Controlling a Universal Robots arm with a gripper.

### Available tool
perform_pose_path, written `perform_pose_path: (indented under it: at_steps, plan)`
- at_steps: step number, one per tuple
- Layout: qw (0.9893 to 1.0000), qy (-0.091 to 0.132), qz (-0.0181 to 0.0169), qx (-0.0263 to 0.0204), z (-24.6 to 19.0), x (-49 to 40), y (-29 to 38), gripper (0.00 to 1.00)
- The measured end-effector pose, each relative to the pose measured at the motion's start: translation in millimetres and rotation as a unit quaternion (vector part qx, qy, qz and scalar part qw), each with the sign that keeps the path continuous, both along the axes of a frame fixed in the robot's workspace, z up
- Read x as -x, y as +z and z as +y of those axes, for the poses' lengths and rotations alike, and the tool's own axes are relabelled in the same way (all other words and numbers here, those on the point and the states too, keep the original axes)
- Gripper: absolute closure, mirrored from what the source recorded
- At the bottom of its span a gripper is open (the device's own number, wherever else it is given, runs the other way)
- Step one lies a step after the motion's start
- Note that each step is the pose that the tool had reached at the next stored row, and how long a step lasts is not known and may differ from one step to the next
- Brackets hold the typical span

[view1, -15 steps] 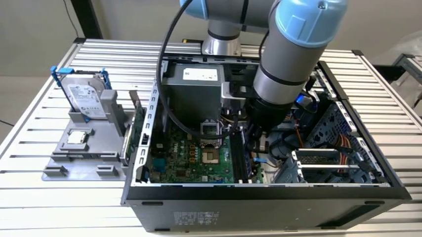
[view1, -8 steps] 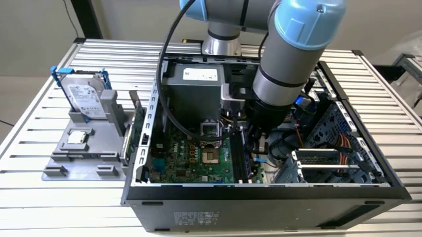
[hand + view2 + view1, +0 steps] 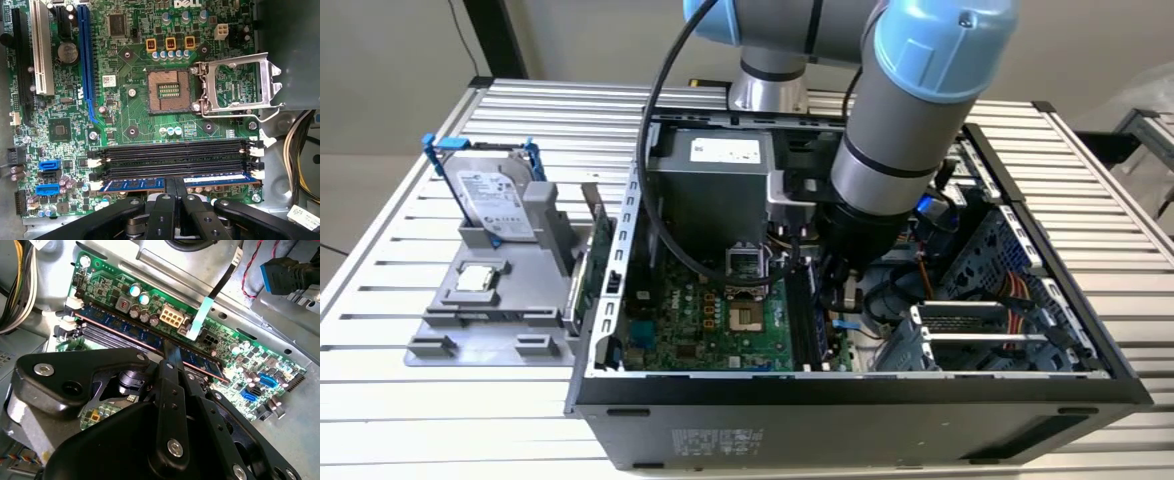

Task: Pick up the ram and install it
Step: 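Press down the ram until it locks into place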

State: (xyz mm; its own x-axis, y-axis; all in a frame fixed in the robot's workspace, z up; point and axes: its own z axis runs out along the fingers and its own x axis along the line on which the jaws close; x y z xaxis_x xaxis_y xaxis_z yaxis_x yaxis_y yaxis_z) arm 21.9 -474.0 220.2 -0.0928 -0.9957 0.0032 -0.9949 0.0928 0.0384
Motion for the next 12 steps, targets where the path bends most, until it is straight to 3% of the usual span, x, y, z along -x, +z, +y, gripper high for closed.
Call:
perform_pose_path:
  at_steps: [8,12]
  plan:
    - [1.0000,0.000,0.0000,-0.0003,0.1,0.0,-2.3,1.00]
    - [1.0000,0.000,-0.0002,-0.0009,0.2,0.0,0.1,1.00]
